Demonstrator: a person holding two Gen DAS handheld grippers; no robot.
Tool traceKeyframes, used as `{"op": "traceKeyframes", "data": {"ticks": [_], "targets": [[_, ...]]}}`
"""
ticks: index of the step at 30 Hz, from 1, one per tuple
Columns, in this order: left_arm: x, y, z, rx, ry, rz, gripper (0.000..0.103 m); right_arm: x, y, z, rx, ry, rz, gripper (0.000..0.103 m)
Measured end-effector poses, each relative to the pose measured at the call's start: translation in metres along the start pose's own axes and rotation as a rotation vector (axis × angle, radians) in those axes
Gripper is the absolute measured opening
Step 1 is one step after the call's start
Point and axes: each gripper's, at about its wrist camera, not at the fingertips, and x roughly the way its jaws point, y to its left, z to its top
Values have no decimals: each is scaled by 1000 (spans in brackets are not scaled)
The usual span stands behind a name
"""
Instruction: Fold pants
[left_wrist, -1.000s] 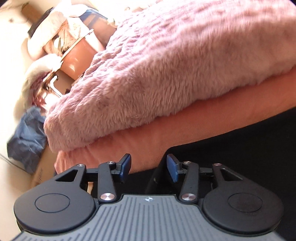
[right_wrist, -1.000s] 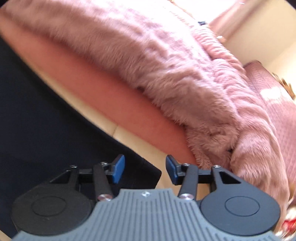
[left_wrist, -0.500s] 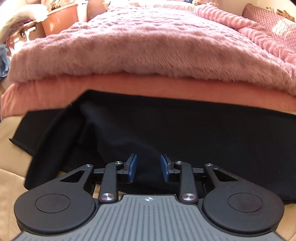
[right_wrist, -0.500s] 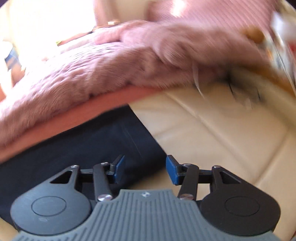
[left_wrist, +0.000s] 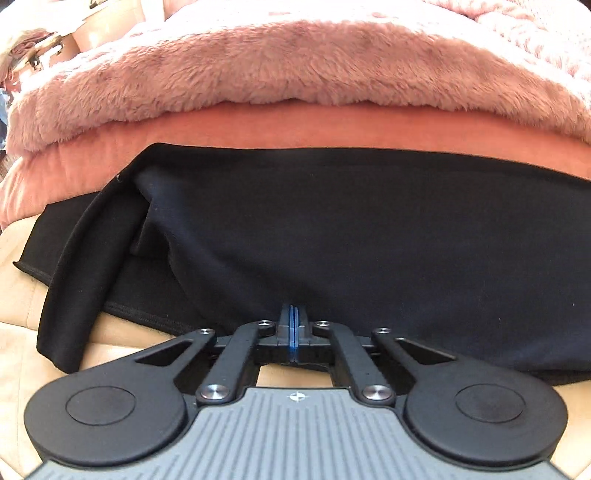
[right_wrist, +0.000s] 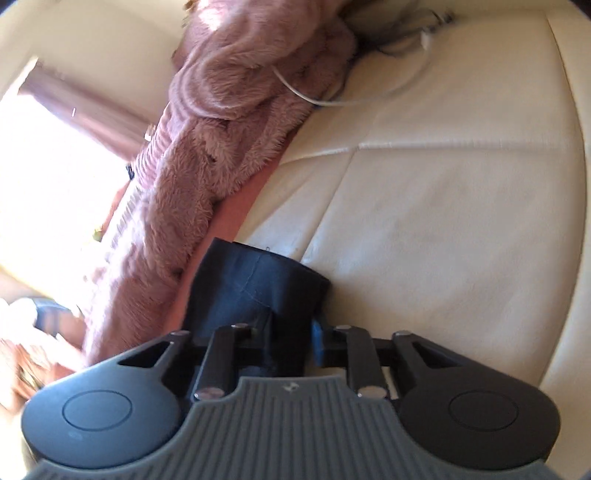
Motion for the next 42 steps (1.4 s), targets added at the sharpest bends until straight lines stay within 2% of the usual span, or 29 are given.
{"op": "traceKeyframes", "data": {"ticks": [2, 5, 11, 13, 15, 16, 19, 20, 22, 26, 28, 29, 32, 35, 39, 42], "targets": [[-5, -5, -5, -5, 4, -33, 0, -8, -2, 8, -31, -9, -35, 3], [-15, -19, -16, -37, 26, -135, 0, -18, -19, 29, -47, -17, -91, 3], [-36, -68, -47, -8, 59, -306, 0, -44, -49, 79, -146, -77, -259, 3], [-40, -76, -53, 4, 52, -320, 1, -48, -52, 93, -203, -84, -312, 3], [-44, -78, -54, 19, 35, -306, 2, -48, -49, 102, -247, -82, -327, 5], [-50, -78, -56, 21, 32, -307, 3, -48, -47, 105, -266, -72, -323, 7], [-66, -67, -56, 3, -19, -291, 15, -51, -29, 101, -344, -66, -328, 21], [-72, -61, -56, 1, -40, -274, 20, -56, -24, 96, -370, -71, -325, 30], [-84, -46, -59, 1, -75, -228, 25, -63, -9, 87, -427, -77, -331, 38], [-100, -16, -70, 2, -129, -129, 41, -80, 22, 56, -534, -76, -284, 37], [-104, 2, -78, 4, -143, -71, 47, -86, 40, 31, -592, -51, -223, 37], [-105, 12, -83, 1, -152, -41, 54, -88, 48, 18, -620, -36, -195, 37], [-104, 38, -91, -39, -166, 8, 64, -89, 73, -26, -697, 28, -105, 37], [-106, 71, -107, -129, -175, 8, 69, -87, 96, -72, -751, 96, -26, 37], [-96, 100, -127, -255, -154, -74, 71, -81, 112, -123, -773, 180, 23, 37], [-85, 112, -136, -344, -153, -149, 71, -77, 119, -156, -819, 225, 24, 37]]}}
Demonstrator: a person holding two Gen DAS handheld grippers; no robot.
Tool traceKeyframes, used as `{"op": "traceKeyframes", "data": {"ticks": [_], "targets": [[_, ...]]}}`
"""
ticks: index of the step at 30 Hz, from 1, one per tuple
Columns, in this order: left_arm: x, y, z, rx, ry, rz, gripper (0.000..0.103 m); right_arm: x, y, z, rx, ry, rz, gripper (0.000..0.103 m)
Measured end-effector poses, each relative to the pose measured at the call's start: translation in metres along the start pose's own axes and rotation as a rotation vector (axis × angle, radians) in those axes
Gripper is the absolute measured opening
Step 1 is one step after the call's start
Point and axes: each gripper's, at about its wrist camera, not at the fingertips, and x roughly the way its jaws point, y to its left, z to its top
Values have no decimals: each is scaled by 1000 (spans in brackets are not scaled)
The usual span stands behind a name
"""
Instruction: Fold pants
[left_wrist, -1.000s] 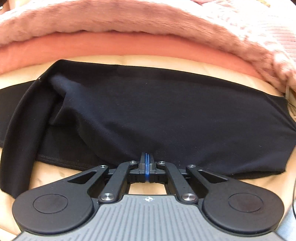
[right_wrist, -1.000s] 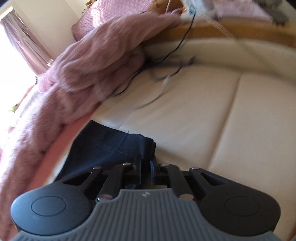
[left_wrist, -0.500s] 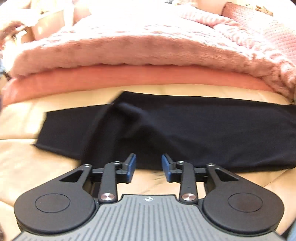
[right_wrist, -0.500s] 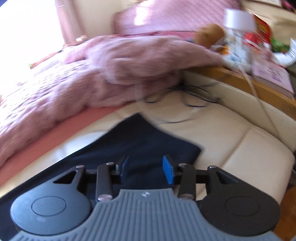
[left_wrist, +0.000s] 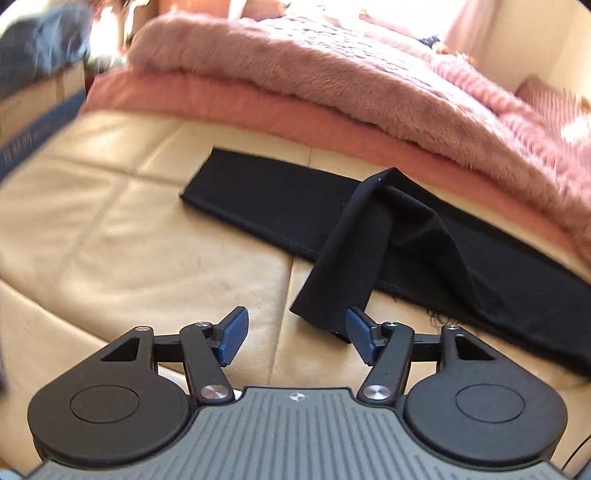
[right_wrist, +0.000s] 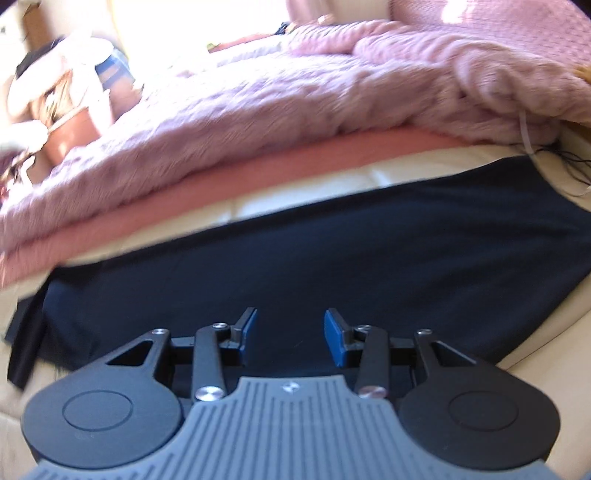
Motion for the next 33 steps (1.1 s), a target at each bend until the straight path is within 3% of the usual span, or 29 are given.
{"op": "traceKeyframes", "data": {"ticks": [3, 4, 5, 6, 7, 8, 12, 15, 21, 26, 29, 33], "targets": [[11, 4, -1, -58, -11, -33, 67, 7, 15, -9, -22, 28, 3, 37], [16, 4, 0, -65, -15, -38, 60, 9, 17, -10, -24, 35, 3, 37], [20, 5, -1, -68, -17, -46, 45, 11, 20, -10, -29, 40, 3, 37], [24, 5, -1, -71, -10, -58, 37, 12, 23, -11, -36, 45, 2, 37], [27, 4, 0, -72, -8, -70, 15, 15, 24, -10, -41, 48, 0, 37], [27, 4, 1, -71, -13, -81, 2, 17, 26, -10, -47, 50, 0, 37], [0, 3, 19, -60, -114, -91, 2, 24, 30, -9, -76, 59, -13, 37], [-25, 4, 50, -16, -141, -113, 2, 33, 30, -6, -86, 65, -23, 37], [-78, -14, 120, 165, -110, -148, 2, 38, 23, -3, -66, 55, -49, 37], [-117, -13, 183, 207, -72, -180, 2, 38, 19, -1, -67, 41, -59, 37], [-94, -5, 214, 234, 8, -94, 2, 39, 16, 1, -61, 35, -65, 37], [-2, 26, 224, 204, 211, 32, 2, 41, 14, 4, -58, 21, -72, 37]]}}
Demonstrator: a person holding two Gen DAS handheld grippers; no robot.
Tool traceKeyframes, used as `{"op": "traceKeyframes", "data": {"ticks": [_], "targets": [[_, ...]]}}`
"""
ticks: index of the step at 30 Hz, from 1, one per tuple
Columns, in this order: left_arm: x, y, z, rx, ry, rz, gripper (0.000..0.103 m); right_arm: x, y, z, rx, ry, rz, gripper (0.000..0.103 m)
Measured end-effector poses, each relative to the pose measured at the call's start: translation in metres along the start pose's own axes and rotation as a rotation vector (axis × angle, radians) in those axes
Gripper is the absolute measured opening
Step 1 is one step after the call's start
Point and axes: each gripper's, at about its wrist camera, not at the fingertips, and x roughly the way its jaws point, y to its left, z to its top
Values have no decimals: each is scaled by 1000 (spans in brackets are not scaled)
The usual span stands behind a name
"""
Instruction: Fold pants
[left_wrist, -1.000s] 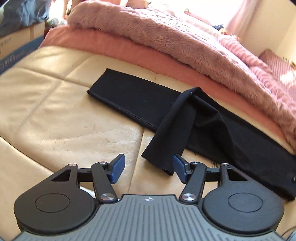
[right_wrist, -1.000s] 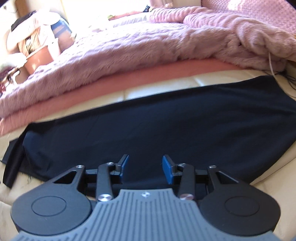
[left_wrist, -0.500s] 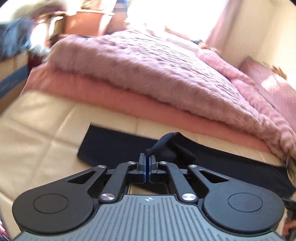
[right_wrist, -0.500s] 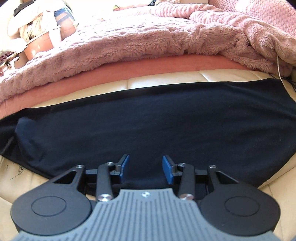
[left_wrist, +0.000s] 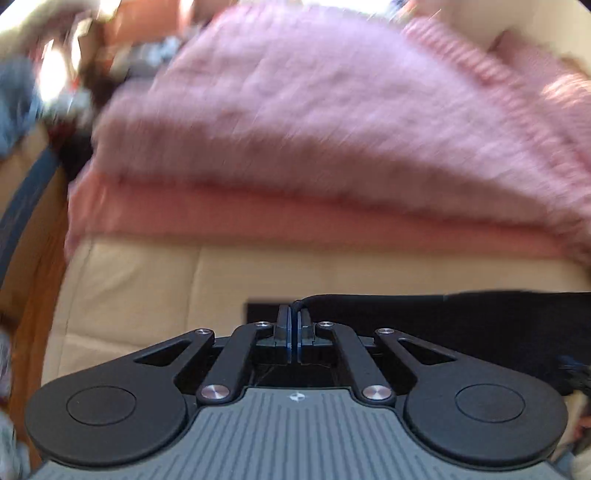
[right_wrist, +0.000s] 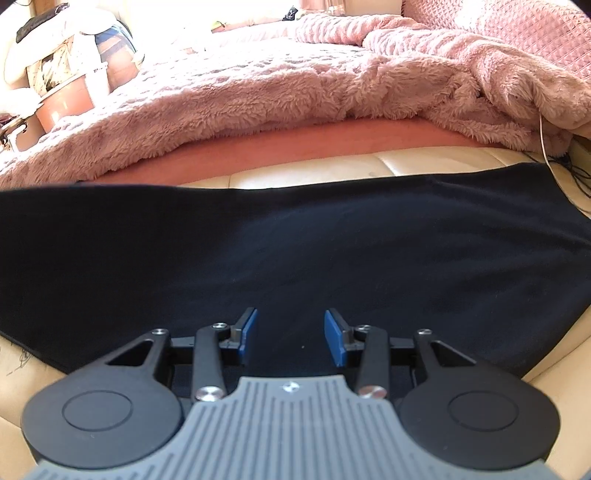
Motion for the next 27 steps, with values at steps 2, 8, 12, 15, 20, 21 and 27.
{"op": "traceKeyframes", "data": {"ticks": [2, 8, 12, 15, 20, 21, 27], "targets": [[49, 14, -1, -13, 72, 12, 2, -1, -1, 1, 6, -6, -4, 37], [132, 28, -4, -26, 126, 76, 2, -4, 1, 2, -17, -10, -8, 37], [153, 30, -3, -17, 115, 96, 3, -3, 1, 3, -36, -3, -18, 37], [151, 31, -2, -40, 79, 187, 22, 0, 0, 1, -32, 10, -24, 37], [114, 50, -20, -197, -4, 104, 36, -4, 5, 0, -60, 20, -15, 37], [106, 52, -27, -232, -11, 78, 38, -7, 6, 0, -68, 20, -14, 37], [87, 55, -85, -442, -34, -23, 45, -34, 16, -10, -166, 35, -15, 43]]}}
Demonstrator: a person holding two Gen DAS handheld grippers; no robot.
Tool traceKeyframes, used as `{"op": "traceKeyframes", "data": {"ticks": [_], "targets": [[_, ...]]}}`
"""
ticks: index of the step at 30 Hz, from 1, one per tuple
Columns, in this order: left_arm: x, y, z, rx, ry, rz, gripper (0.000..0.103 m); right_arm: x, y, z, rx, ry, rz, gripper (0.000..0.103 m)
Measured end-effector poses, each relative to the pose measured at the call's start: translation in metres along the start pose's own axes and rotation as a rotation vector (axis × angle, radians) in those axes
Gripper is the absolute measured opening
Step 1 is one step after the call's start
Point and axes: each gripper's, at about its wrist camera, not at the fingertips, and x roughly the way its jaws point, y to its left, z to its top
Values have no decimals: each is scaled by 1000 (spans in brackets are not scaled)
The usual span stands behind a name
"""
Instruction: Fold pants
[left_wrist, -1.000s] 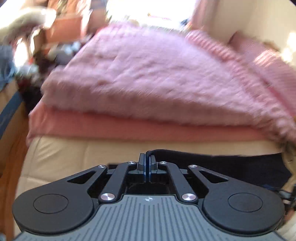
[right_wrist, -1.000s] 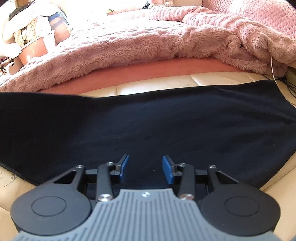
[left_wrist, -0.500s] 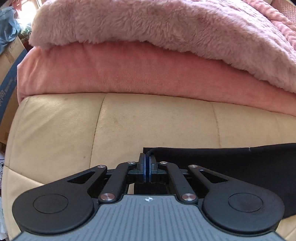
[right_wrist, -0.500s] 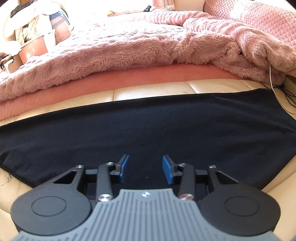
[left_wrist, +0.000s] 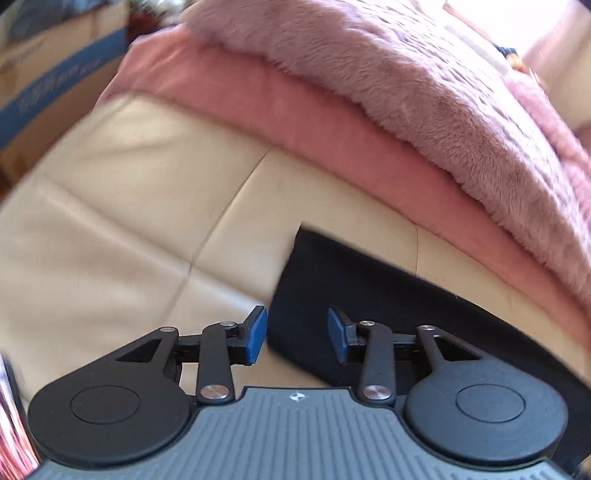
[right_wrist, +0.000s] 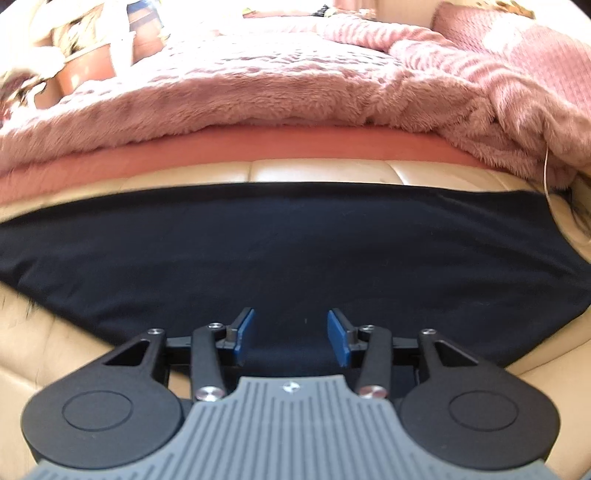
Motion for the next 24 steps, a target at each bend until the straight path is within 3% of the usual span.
{"op": "traceKeyframes", "data": {"ticks": [4, 13, 16, 19, 24], "targets": [[-9, 13, -28, -143, -23, -108, 45, -23, 3, -17, -80, 14, -22, 43], [-12, 16, -53, -201, -3, -134, 45, -27, 23, -36, -377, 32, -108, 43], [-17, 26, -58, -253, -19, -156, 45, -7, 33, -41, -535, 109, -188, 37], [-16, 36, -57, -332, -40, -185, 45, -2, 32, -46, -614, 120, -230, 0], [2, 41, -55, -424, -40, -222, 50, -4, 14, -46, -560, 169, -198, 0]]}}
